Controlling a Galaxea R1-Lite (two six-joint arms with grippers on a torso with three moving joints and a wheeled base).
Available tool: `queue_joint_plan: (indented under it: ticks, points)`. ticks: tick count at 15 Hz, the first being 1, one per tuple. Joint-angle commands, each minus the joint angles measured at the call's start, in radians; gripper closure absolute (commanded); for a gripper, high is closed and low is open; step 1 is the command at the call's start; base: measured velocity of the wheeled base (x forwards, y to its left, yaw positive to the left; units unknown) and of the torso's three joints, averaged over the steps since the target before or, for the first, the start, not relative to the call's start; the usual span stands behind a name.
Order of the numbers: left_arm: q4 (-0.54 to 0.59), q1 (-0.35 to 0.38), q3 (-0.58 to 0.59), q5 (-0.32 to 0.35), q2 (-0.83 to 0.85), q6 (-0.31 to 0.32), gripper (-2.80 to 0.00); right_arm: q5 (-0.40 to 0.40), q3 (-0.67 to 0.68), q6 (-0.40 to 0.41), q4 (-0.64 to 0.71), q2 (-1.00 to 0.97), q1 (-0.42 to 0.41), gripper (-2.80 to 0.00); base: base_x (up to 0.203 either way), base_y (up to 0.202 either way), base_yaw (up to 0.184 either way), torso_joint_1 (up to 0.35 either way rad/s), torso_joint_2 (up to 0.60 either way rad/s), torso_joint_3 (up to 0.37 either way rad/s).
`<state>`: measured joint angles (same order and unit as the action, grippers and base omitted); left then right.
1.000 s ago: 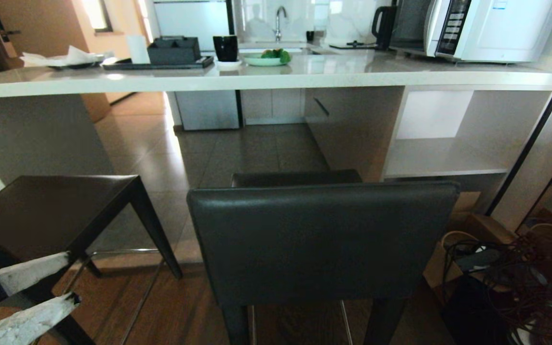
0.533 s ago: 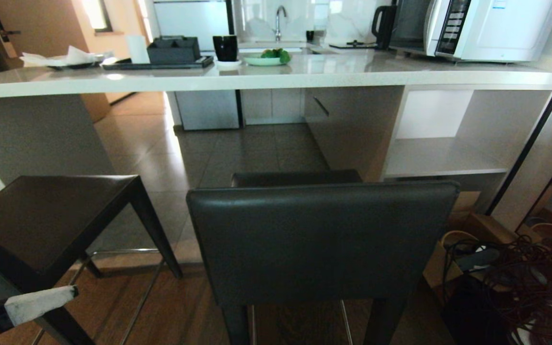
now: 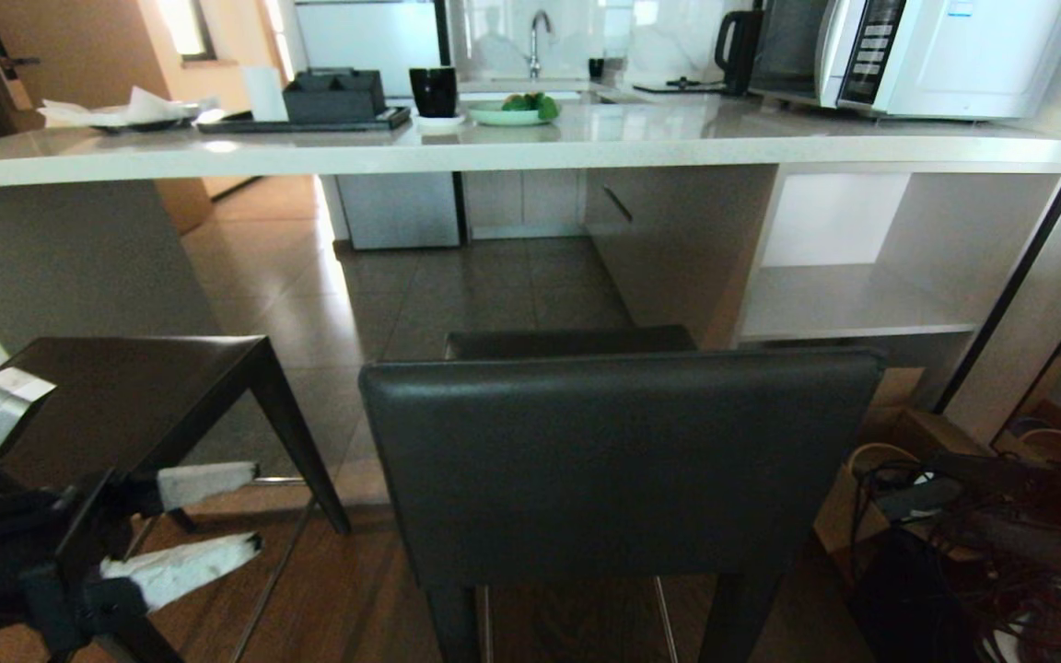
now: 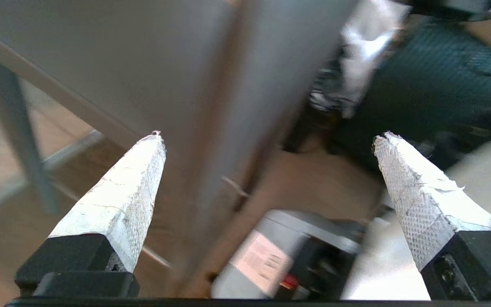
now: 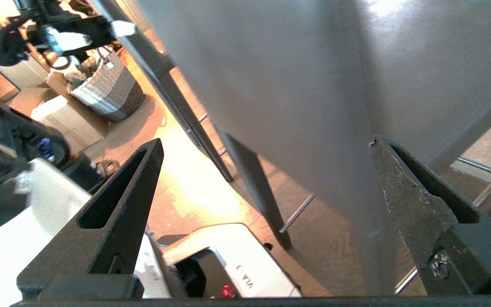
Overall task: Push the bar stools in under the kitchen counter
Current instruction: Push the gray chair back under the dining table
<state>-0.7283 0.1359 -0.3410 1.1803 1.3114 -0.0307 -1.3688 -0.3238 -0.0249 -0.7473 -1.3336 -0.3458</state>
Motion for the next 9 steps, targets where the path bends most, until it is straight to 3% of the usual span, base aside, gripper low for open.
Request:
queue_joint_plan:
  ticks: [1,6,9]
  points:
    - [-0.154,-0.081,-0.044,-0.093,0.199,-0.017,-2.80,0.004,-0.051,0.000,-0.044,-0.161,0.017,-2.80,0.000,0.000,0.000,0.000,0.00,0.000]
    - [-0.192,-0.206,-0.053,-0.149,0.214,-0.021,-2.80,0.018,-0.112,0.005,-0.287,-0.386,0.083,-2.80,0.000,0.000,0.000,0.000,0.00,0.000]
    - [-0.206,-0.224,-0.068,-0.158,0.261,-0.019,-2.80,0.019,-0.133,0.007,-0.297,-0.404,0.151,-2.80,0.000,0.000,0.000,0.000,0.00,0.000]
